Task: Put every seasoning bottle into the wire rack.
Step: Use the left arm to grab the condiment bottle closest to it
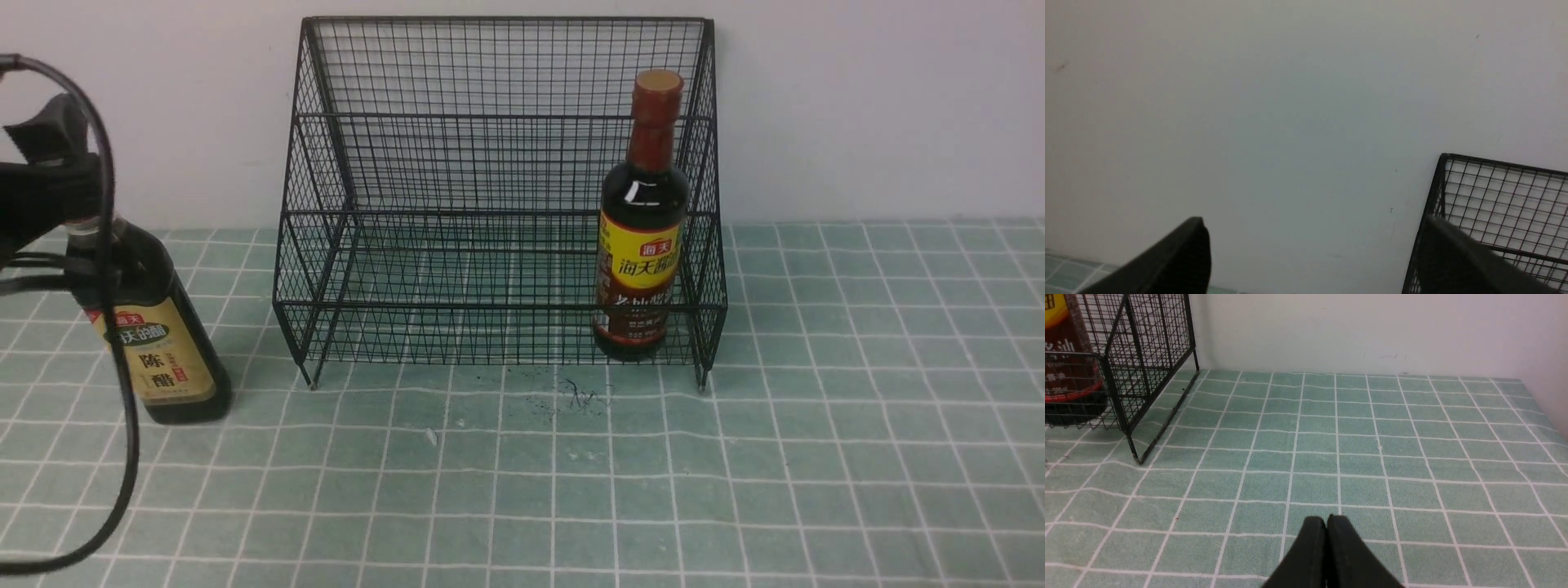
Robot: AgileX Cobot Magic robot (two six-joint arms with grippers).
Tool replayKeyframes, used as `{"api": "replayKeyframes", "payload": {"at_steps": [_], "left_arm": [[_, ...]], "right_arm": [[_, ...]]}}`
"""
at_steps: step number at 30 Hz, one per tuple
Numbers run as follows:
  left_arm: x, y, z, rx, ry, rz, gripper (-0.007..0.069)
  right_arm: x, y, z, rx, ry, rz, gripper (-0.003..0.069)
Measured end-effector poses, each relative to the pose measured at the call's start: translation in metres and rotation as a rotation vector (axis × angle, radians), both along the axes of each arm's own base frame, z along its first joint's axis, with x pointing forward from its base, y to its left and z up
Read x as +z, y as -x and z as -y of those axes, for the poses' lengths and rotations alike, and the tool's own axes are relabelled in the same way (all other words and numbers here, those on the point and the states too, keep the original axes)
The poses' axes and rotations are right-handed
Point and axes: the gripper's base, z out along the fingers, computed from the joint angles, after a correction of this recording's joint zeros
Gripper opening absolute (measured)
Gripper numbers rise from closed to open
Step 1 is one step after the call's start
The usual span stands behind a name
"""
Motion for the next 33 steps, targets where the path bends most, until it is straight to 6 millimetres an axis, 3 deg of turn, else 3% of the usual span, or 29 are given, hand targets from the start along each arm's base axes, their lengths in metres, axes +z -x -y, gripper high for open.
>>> {"api": "replayKeyframes", "payload": {"at_steps": [9,21,25,27,33], "left_arm": [[-0.023,-0.036,-0.002,0.031,-0.032,-0.078,0.0596],[-0.05,-0.051,-0.006,0.084,-0.004,-0.152,0.0578],[-0.056,-0.053,-0.006,0.085,-0.005,-0.17,0.0437],[-0.057,-0.053,-0.006,0.085,-0.006,-0.173,0.0298],[-0.048,-0.048,-0.003,0.042,-0.032,-0.185,0.03]], "right_arm": [[0.0,0.0,0.0,0.0,0.0,0.001,-0.0013],[0.0,0.0,0.0,0.0,0.0,0.001,-0.0013],[0.0,0.0,0.0,0.0,0.0,0.001,-0.0013],[0.0,0.0,0.0,0.0,0.0,0.001,-0.0013],[0.0,0.0,0.0,0.0,0.0,0.002,-0.0013]]}}
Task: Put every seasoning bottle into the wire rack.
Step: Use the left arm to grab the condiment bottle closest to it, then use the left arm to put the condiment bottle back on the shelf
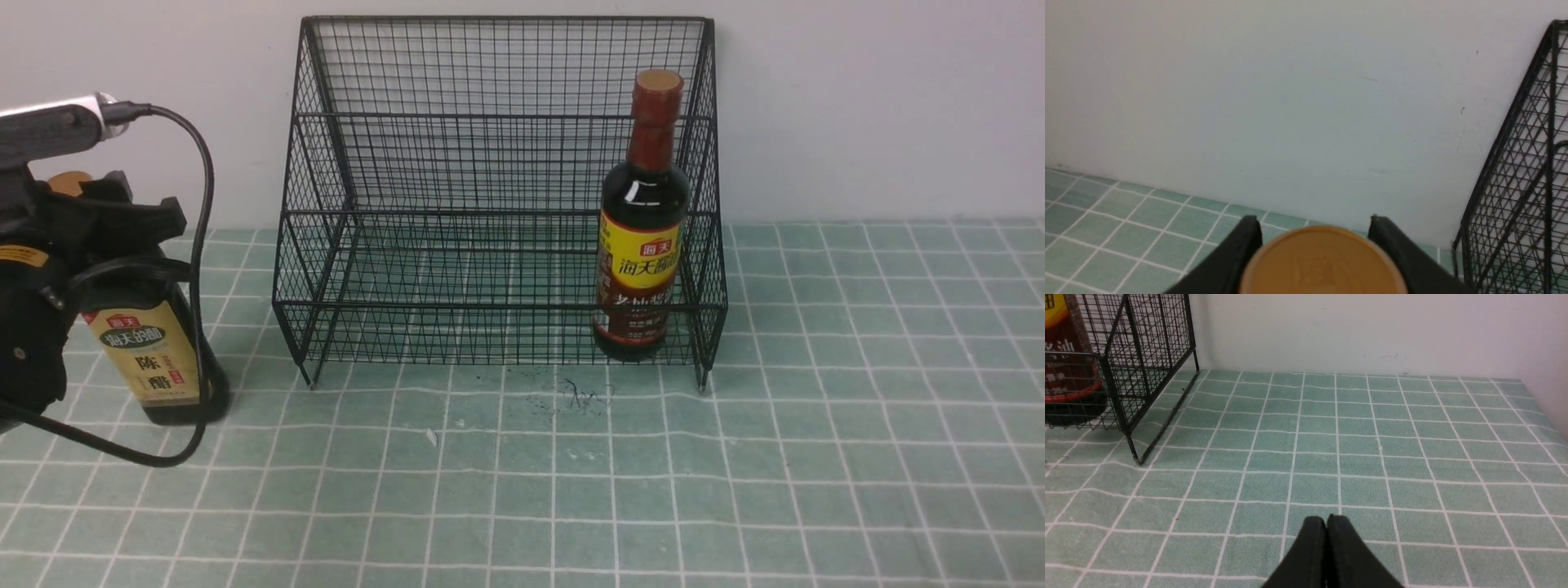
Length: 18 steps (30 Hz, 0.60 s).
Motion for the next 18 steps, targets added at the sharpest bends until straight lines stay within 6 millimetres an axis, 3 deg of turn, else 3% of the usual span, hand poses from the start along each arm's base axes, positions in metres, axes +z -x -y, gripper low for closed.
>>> {"api": "replayKeyframes", "payload": {"at_steps": [1,5,10,18], "left_arm": [[0.003,0.001,0.001,-0.008,-0.003,0.003,0.03],[0.046,0.003,0.005,-0.061,-0.026,0.097,0.03],[0.116,-0.001,0.01,-0.112,-0.084,0.271,0.03],[0.19,-0.013,0.032,-0.215,-0.08,0.394,0.03]], "right_arm": [[0.0,0.0,0.0,0.0,0.0,0.0,-0.0013],[0.0,0.0,0.0,0.0,0.0,0.001,-0.0013],[0.0,0.0,0.0,0.0,0.0,0.001,-0.0013],[0.0,0.0,0.0,0.0,0.0,0.001,-0.0013]]}}
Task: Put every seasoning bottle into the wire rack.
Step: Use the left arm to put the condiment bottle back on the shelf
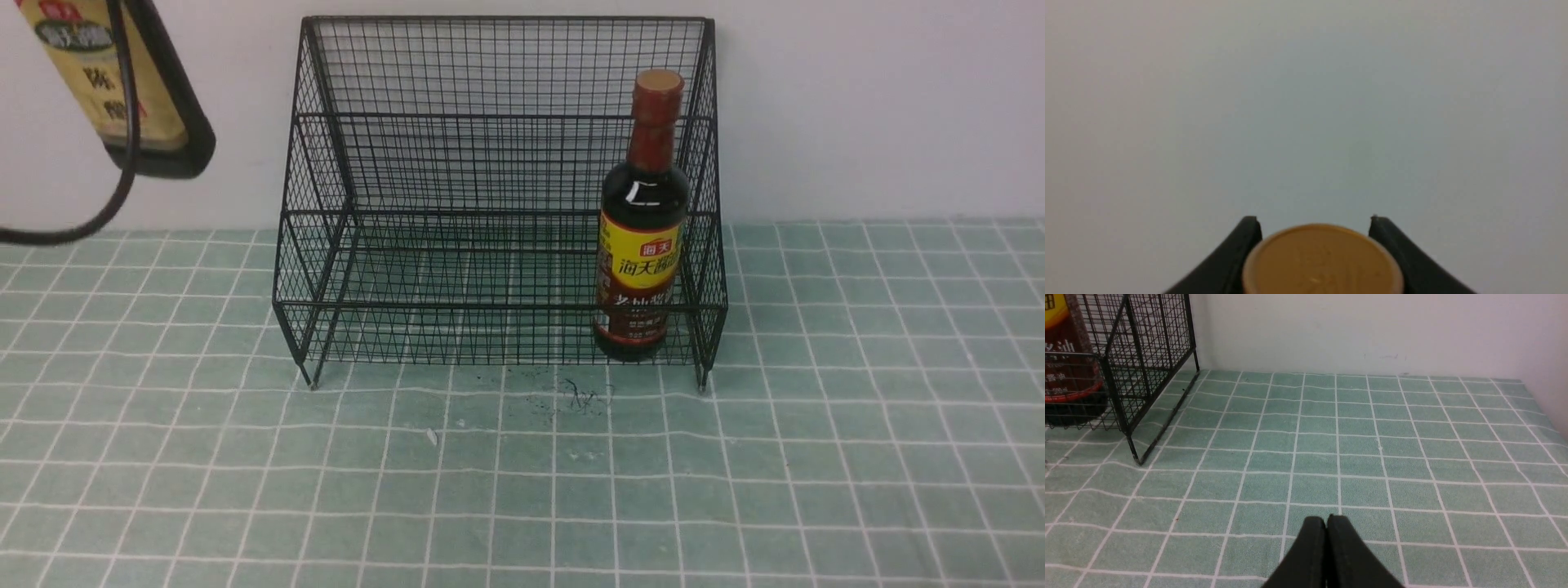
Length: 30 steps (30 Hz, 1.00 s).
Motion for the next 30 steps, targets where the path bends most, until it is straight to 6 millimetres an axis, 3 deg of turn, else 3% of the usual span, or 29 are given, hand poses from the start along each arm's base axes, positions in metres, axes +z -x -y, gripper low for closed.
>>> {"api": "replayKeyframes", "payload": {"at_steps": [3,6,12,21,30], "left_arm": [[0.011,-0.008,0.013,-0.04,0.002,0.024,0.03],[0.011,-0.027,0.038,-0.107,-0.001,0.015,0.03],[-0.02,-0.064,0.074,-0.18,-0.014,-0.061,0.03],[-0.076,-0.1,0.087,-0.182,0.002,-0.201,0.03],[-0.097,-0.106,0.092,-0.214,0.008,-0.332,0.03]], "right_arm": [[0.0,0.0,0.0,0.0,0.0,0.0,-0.0013],[0.0,0.0,0.0,0.0,0.0,0.0,-0.0013],[0.0,0.0,0.0,0.0,0.0,0.0,-0.0013],[0.0,0.0,0.0,0.0,0.0,0.0,-0.0013],[0.0,0.0,0.0,0.0,0.0,0.0,-0.0013]]}}
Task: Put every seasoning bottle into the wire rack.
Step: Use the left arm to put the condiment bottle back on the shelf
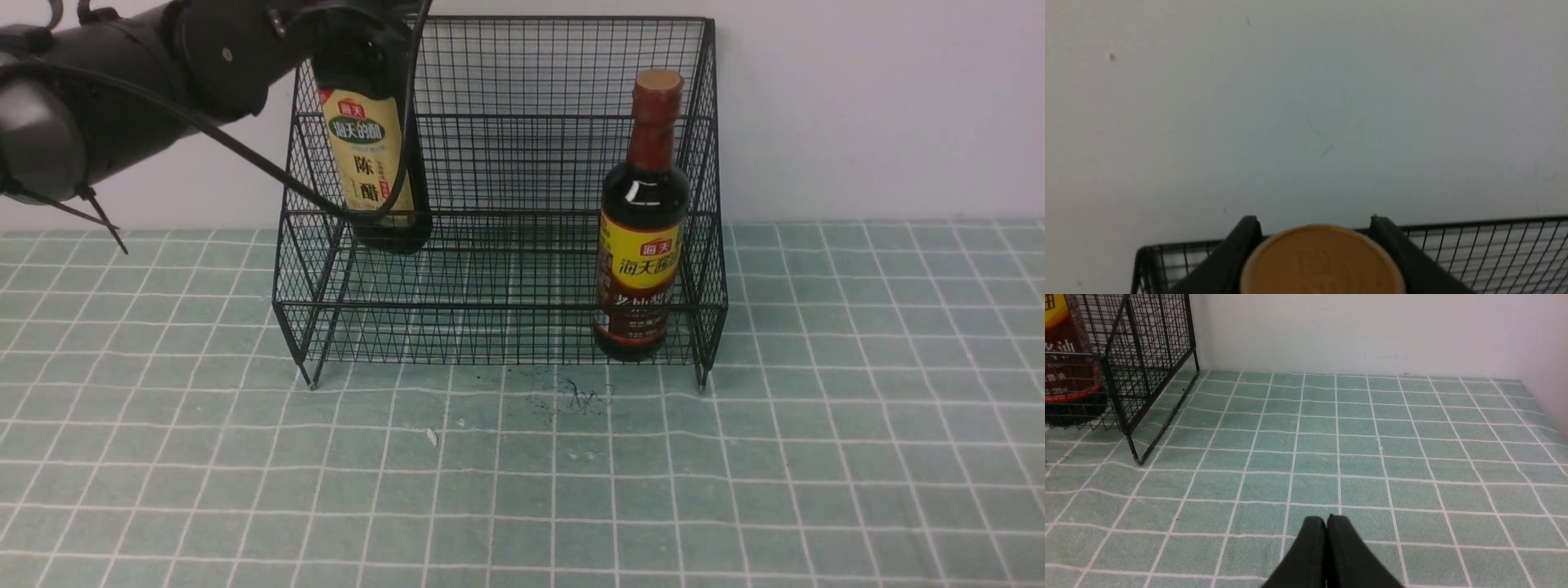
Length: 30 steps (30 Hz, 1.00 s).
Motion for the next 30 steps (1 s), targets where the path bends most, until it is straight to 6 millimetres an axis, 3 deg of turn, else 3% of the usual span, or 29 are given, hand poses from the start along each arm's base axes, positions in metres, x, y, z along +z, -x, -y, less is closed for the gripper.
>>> {"api": "replayKeyframes", "payload": {"at_steps": [9,14,20,23,30], "left_arm": [[-0.036,-0.008,0.007,-0.051,-0.039,-0.177,0.03],[-0.036,-0.007,0.008,-0.061,-0.042,-0.192,0.0309],[-0.032,-0.004,0.009,-0.088,-0.077,-0.215,0.0467],[-0.031,-0.001,0.009,-0.107,-0.1,-0.234,0.051],[-0.006,0.011,0.006,-0.124,-0.157,-0.169,0.0532]], "right_arm": [[0.0,0.0,0.0,0.0,0.0,0.0,-0.0013],[0.0,0.0,0.0,0.0,0.0,0.0,-0.0013],[0.0,0.0,0.0,0.0,0.0,0.0,-0.0013],[0.0,0.0,0.0,0.0,0.0,0.0,-0.0013],[0.0,0.0,0.0,0.0,0.0,0.0,-0.0013]]}}
